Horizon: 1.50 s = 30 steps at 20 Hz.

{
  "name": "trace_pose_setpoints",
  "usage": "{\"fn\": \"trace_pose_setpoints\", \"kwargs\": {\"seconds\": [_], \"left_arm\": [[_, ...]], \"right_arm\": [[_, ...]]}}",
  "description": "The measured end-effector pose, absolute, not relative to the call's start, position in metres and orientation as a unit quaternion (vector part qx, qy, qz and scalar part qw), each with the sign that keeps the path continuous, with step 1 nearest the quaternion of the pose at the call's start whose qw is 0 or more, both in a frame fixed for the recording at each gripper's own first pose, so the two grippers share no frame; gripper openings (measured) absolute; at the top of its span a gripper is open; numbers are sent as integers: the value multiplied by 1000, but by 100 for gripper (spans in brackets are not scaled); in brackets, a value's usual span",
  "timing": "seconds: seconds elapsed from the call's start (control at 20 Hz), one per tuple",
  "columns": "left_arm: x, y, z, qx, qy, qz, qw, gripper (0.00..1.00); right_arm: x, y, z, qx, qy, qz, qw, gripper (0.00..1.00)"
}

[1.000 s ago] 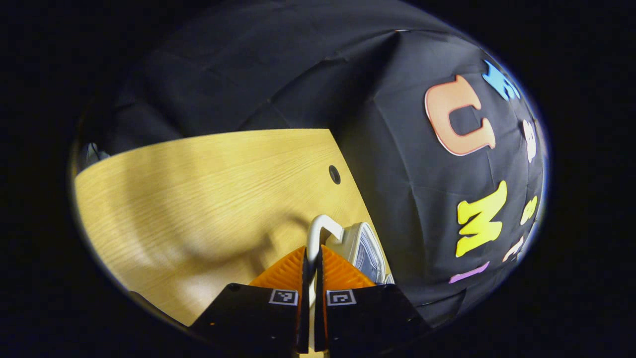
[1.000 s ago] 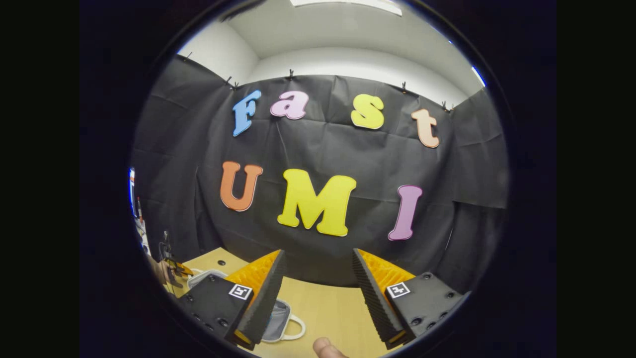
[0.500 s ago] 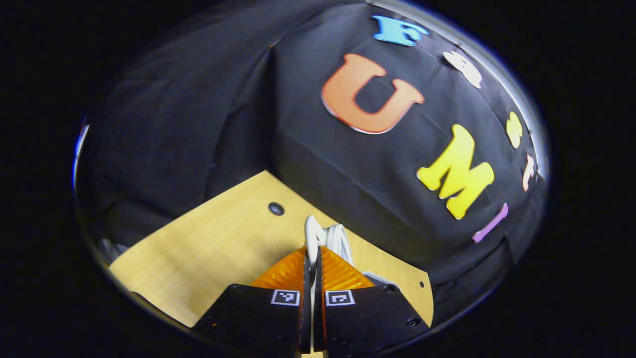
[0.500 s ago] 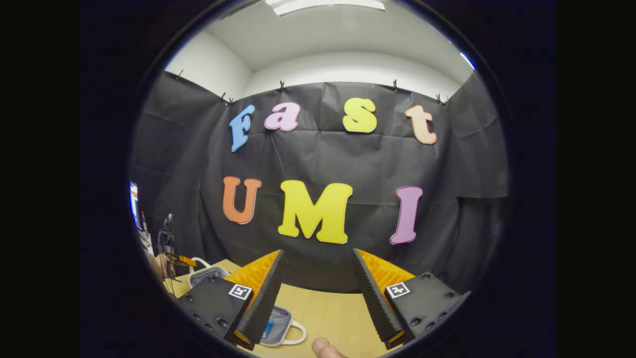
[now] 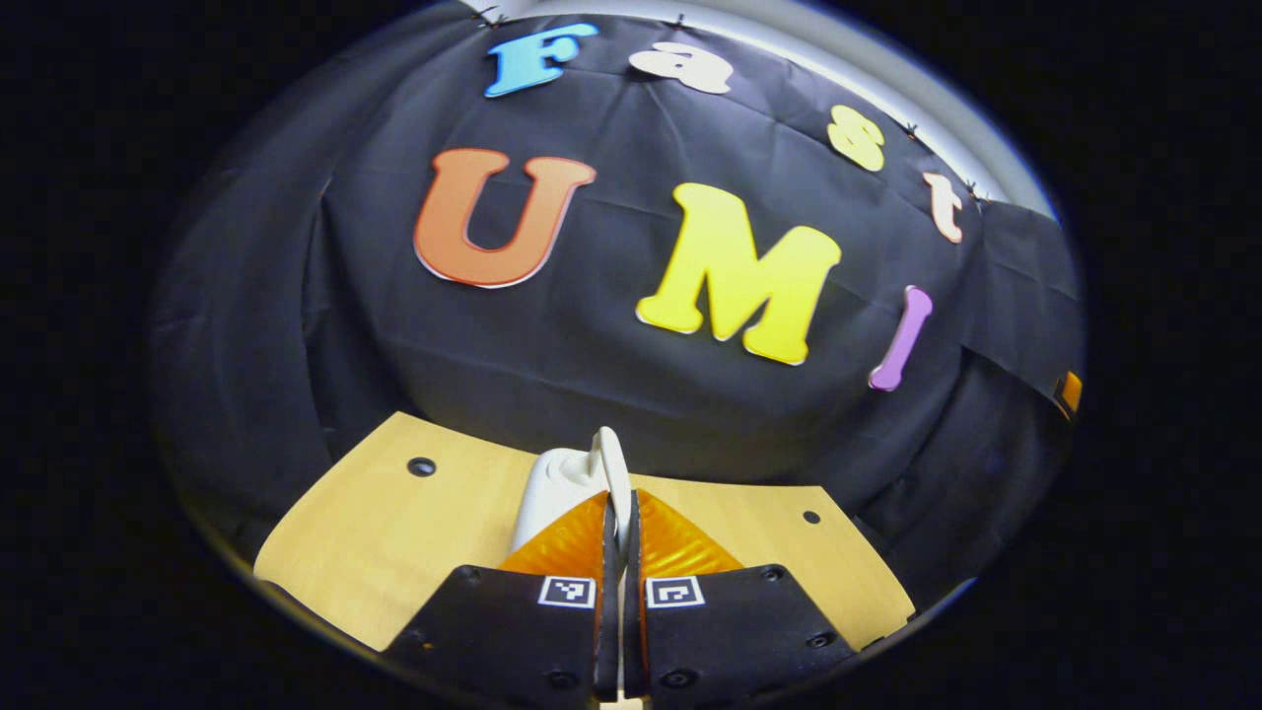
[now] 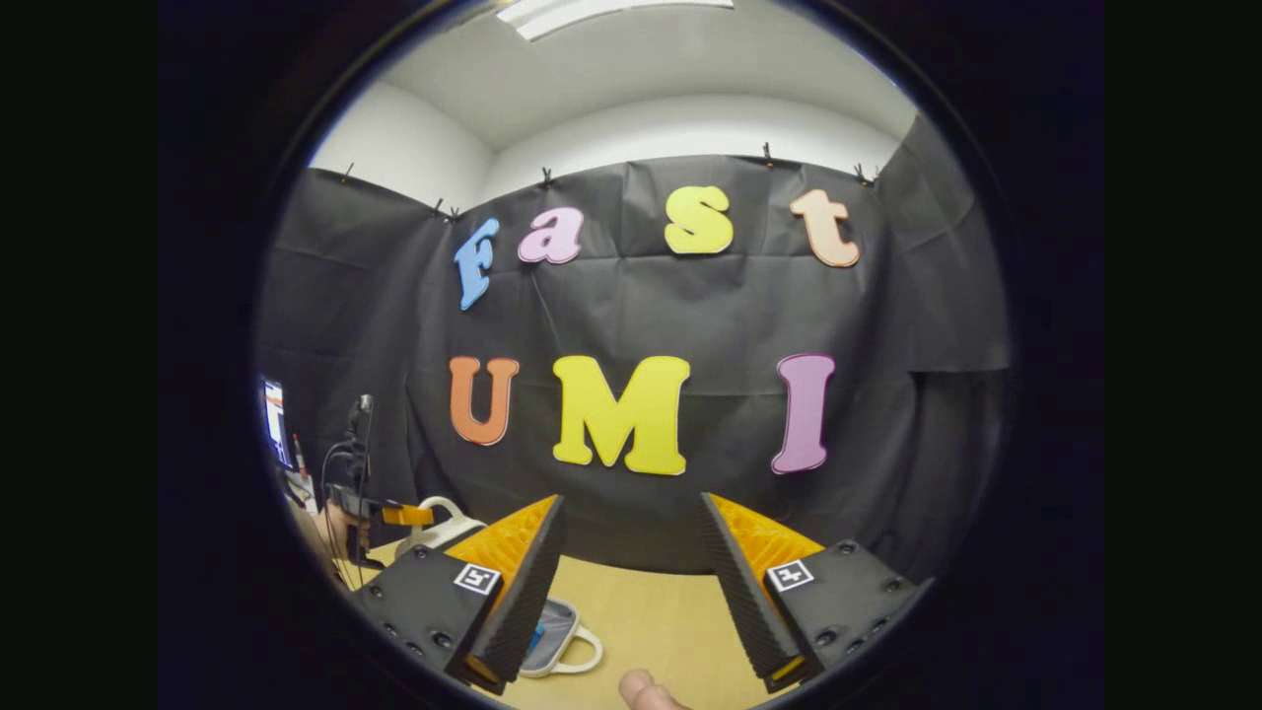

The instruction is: First open the suitcase, pack the skin care products into it, and then close the suitcase.

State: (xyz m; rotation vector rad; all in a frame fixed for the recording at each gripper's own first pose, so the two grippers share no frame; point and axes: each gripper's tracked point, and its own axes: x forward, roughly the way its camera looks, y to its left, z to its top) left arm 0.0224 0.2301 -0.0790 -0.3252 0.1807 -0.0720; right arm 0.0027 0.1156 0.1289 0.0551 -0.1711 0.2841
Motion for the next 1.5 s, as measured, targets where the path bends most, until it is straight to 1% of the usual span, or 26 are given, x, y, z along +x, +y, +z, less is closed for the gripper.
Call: {"fn": "trace_pose_setpoints", "kwargs": {"seconds": [0.2,0.3,0.35,0.5,0.6,0.65,0.7,0.75,1.0,1.2,1.25,1.3,1.35,1.4,1.5], "left_arm": [[30,155,-91,-149,114,-73,980,5],[33,123,-101,-125,128,-73,981,5],[37,110,-107,-102,132,-69,984,5],[52,65,-134,-37,165,-80,982,5],[56,39,-156,-14,185,-88,979,5],[59,30,-167,-2,193,-89,977,5],[63,18,-181,11,202,-90,975,5],[66,10,-193,20,211,-94,973,5],[69,-11,-248,67,261,-113,956,5],[65,-17,-263,80,262,-106,956,5],[64,-18,-265,77,263,-107,956,5],[61,-26,-269,58,267,-121,954,9],[59,-28,-267,41,265,-119,956,18],[59,-25,-261,33,258,-113,959,45],[60,-16,-238,16,231,-100,968,58]], "right_arm": [[4,85,117,30,-73,134,988,79],[4,71,108,32,-64,129,989,77],[3,65,104,31,-61,126,990,79],[3,48,89,18,-49,116,992,79],[0,43,80,8,-42,114,993,79],[-1,40,78,3,-41,112,993,77],[-3,38,77,-2,-40,110,993,79],[-3,36,75,-5,-39,108,993,77],[-5,37,65,-6,-25,104,994,79],[-6,41,58,-10,-16,101,995,79],[-5,40,59,-9,-17,97,995,77],[-4,41,62,-5,-17,94,995,77],[-2,42,64,2,-17,92,996,77],[-1,44,67,7,-18,89,996,79],[2,48,72,15,-21,83,996,79]]}}
